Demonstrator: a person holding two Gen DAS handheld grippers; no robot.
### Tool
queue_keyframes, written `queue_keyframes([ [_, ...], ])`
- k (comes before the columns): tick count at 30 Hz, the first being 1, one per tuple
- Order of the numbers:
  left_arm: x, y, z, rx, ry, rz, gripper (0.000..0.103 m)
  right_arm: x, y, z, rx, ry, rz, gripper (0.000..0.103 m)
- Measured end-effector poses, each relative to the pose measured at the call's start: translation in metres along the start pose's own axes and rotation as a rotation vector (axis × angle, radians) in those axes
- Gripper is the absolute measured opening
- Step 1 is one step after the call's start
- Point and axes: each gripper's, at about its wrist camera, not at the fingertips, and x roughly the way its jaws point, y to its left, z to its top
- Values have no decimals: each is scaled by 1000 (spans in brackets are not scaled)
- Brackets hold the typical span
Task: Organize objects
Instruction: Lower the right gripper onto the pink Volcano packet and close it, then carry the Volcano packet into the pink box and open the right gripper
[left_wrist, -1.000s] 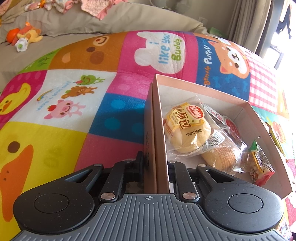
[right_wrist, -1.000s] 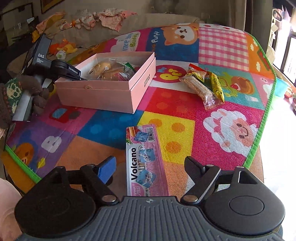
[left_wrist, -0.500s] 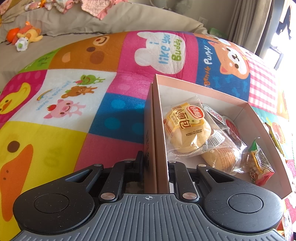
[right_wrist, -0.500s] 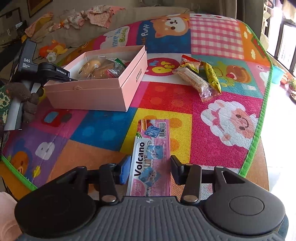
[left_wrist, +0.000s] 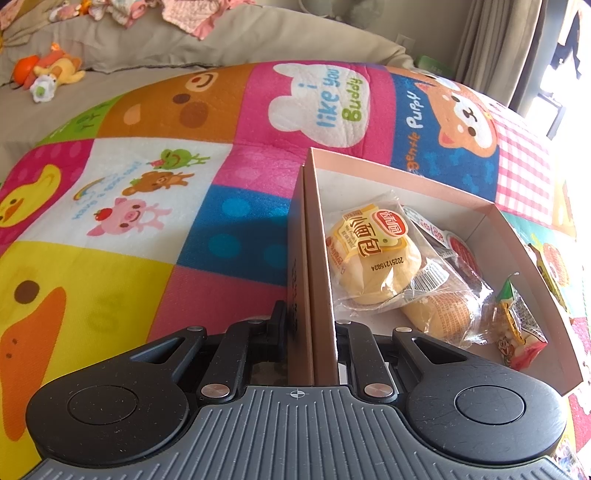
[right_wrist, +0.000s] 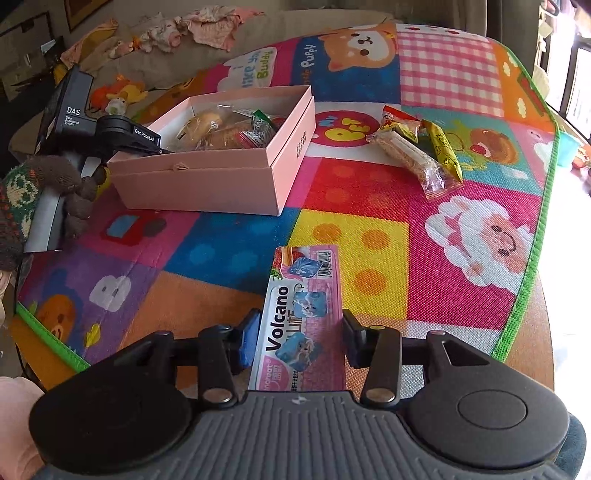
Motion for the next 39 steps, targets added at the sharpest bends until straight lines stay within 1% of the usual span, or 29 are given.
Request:
queue_keyframes([
  [4,0,-1,1,-6,0,-5,16,-8,5,1,3,-8,20,44],
  [8,0,-1,1,-8,-1,-6,16,-18,9,5,16,-20,69,42],
  [11,0,0,1,-10,0,-6,16,-24,13,8,-1,-33,64,41],
  [12,0,0,1,-11,0,-5,16,-25,15,9,-8,-37,56,27],
  [13,0,0,1,-12,0,-5,16,-27,15,10,-10,-33,53,17],
  [16,1,-1,2,-13,2,-2,16,-29,12,13,-5,-42,60,17],
  [18,1,0,2,-14,4,-3,16,-28,12,12,-15,-50,36,17],
  [20,1,1,2,-15,2,-6,17,-25,9,9,-13,-35,38,22],
  [21,1,1,1,-16,0,-8,17,-23,8,8,-12,-19,38,35],
  [22,1,1,1,-16,-2,-9,17,-22,7,5,-11,-11,37,55],
  [24,1,2,0,-16,-5,-11,17,-22,7,1,-30,0,26,68],
  [28,1,2,-1,-20,-11,-15,17,-20,11,-6,-93,24,-22,69],
  [32,0,2,-2,-20,-16,-15,17,-16,9,-6,-83,25,-32,69],
  [33,0,2,-2,-20,-15,-15,17,-15,9,-5,-81,22,-36,65],
  [34,1,2,-2,-21,-14,-17,17,-14,10,-4,-84,23,-34,58],
  [35,1,2,-1,-22,-14,-18,17,-13,11,-3,-83,23,-21,54],
  [36,0,3,-1,-22,-14,-17,17,-13,11,-2,-84,26,-9,47],
  [37,0,3,-1,-22,-15,-17,17,-14,13,-2,-90,26,-8,46],
  [39,0,3,-1,-22,-14,-19,17,-13,12,-2,-96,22,-25,46],
])
